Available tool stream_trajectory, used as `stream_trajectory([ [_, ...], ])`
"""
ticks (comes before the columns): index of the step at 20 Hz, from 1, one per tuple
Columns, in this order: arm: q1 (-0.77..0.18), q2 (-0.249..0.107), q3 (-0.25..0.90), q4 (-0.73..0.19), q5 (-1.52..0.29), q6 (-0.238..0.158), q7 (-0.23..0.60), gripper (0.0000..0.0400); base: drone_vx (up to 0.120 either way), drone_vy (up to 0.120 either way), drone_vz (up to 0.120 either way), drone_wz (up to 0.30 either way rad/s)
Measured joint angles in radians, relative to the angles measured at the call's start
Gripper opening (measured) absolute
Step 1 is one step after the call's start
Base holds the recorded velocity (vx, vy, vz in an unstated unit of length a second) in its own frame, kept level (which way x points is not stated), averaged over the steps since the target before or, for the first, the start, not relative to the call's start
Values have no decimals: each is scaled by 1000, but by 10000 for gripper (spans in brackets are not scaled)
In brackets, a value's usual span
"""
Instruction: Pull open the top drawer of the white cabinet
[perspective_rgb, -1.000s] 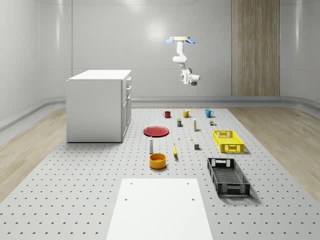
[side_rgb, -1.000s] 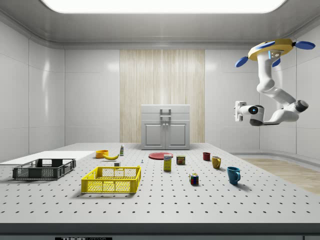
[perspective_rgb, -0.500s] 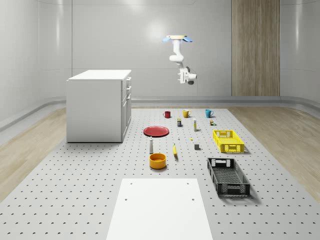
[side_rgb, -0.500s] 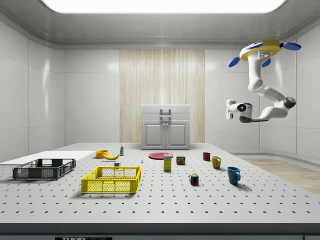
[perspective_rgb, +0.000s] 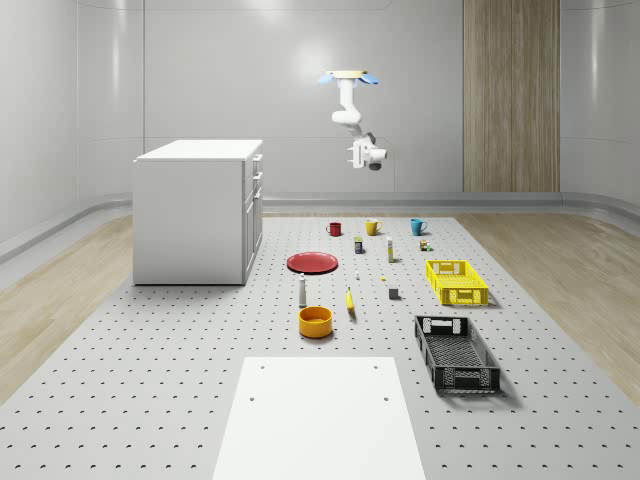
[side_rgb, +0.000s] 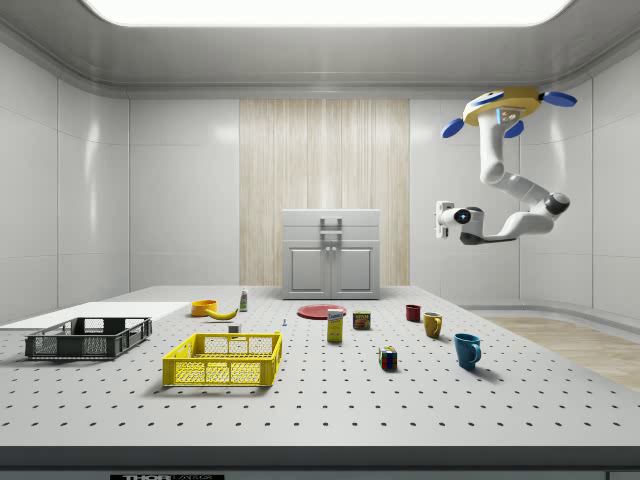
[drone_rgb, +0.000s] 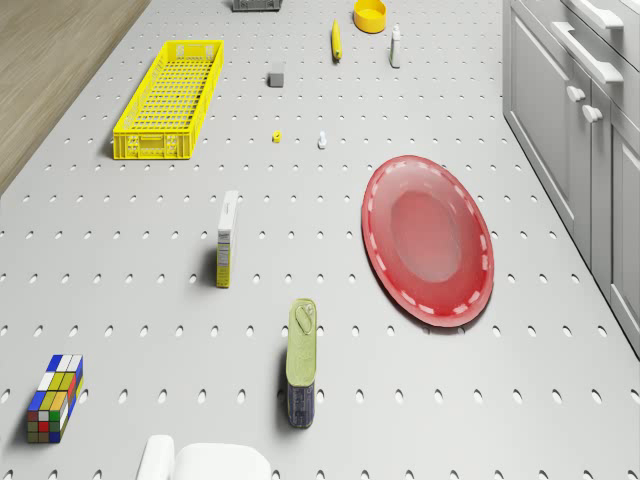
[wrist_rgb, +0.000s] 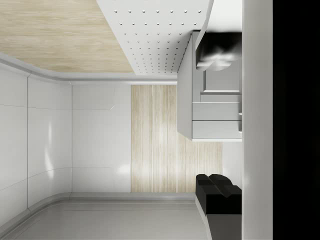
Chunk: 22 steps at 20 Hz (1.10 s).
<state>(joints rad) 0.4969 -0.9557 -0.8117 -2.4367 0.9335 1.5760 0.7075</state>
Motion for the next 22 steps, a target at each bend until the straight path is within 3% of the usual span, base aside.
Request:
stream_trajectory([
  [22,86,-83,-33,-11,-62,78,51,305,120,-5,0,0],
])
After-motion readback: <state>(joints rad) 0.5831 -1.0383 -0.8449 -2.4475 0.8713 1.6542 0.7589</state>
